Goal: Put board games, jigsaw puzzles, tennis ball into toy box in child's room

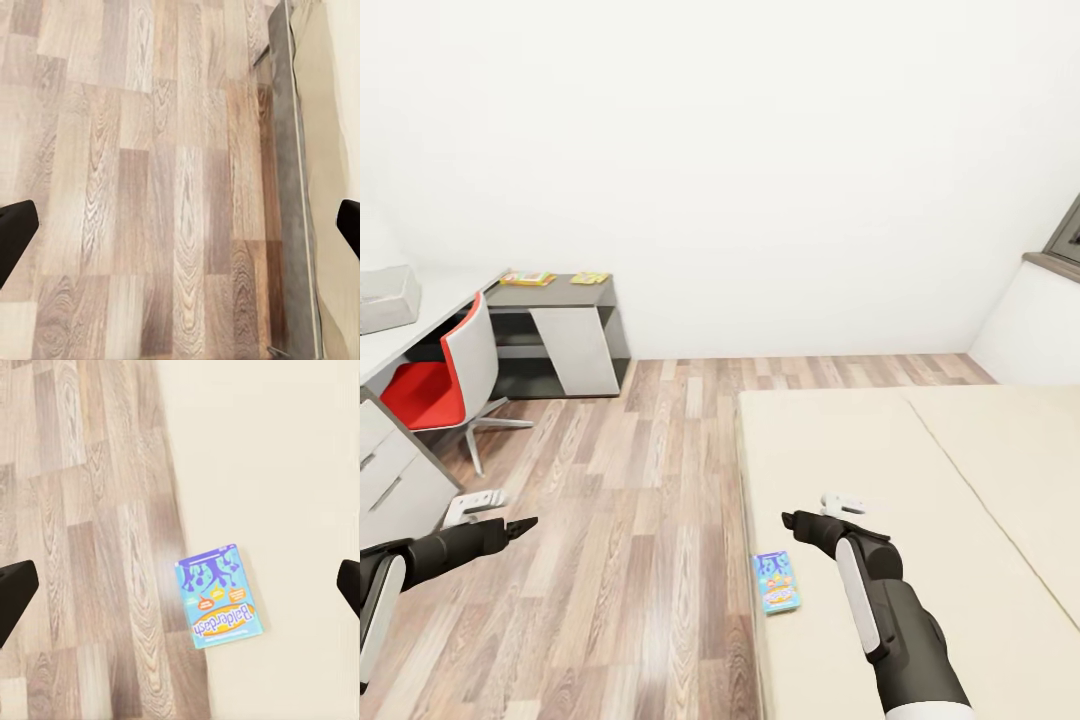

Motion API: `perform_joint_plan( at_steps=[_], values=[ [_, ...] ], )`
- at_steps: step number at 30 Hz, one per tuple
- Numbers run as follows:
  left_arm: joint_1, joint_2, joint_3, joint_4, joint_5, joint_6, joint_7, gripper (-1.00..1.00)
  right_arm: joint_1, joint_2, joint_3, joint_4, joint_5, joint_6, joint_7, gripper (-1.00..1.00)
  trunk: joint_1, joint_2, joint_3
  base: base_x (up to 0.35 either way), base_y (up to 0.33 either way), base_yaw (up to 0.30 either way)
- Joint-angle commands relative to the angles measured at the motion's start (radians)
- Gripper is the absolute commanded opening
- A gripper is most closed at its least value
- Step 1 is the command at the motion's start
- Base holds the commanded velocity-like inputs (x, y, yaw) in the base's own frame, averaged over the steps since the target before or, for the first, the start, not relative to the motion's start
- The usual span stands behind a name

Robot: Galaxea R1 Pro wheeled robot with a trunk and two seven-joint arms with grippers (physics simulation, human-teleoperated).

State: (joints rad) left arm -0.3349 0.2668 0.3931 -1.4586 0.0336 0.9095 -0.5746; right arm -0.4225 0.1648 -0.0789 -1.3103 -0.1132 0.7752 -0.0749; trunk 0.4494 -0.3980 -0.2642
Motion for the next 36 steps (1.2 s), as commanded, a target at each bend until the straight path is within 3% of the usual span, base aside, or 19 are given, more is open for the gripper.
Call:
perform_joint_plan(
  at_steps=[1, 24, 36],
  values=[
    [-0.001, 0.0, 0.001, 0.0, 0.003, 0.007, -0.002, 1.0, -0.001, 0.001, -0.001, -0.001, -0.01, 0.004, -0.008, 1.0, 0.001, -0.002, -0.002, 0.0, 0.178, 0.0],
    [-0.001, 0.0, 0.001, 0.0, 0.003, 0.007, -0.002, 1.0, -0.001, 0.001, 0.001, -0.001, -0.011, 0.001, -0.007, 1.0, 0.001, -0.002, -0.002, 0.0, 0.181, -0.002],
    [-0.001, 0.0, 0.001, 0.0, 0.003, 0.006, -0.002, 1.0, -0.001, 0.001, 0.0, -0.001, -0.011, 0.001, -0.007, 1.0, 0.001, -0.002, 0.001, 0.0, 0.226, -0.211]
  ],
)
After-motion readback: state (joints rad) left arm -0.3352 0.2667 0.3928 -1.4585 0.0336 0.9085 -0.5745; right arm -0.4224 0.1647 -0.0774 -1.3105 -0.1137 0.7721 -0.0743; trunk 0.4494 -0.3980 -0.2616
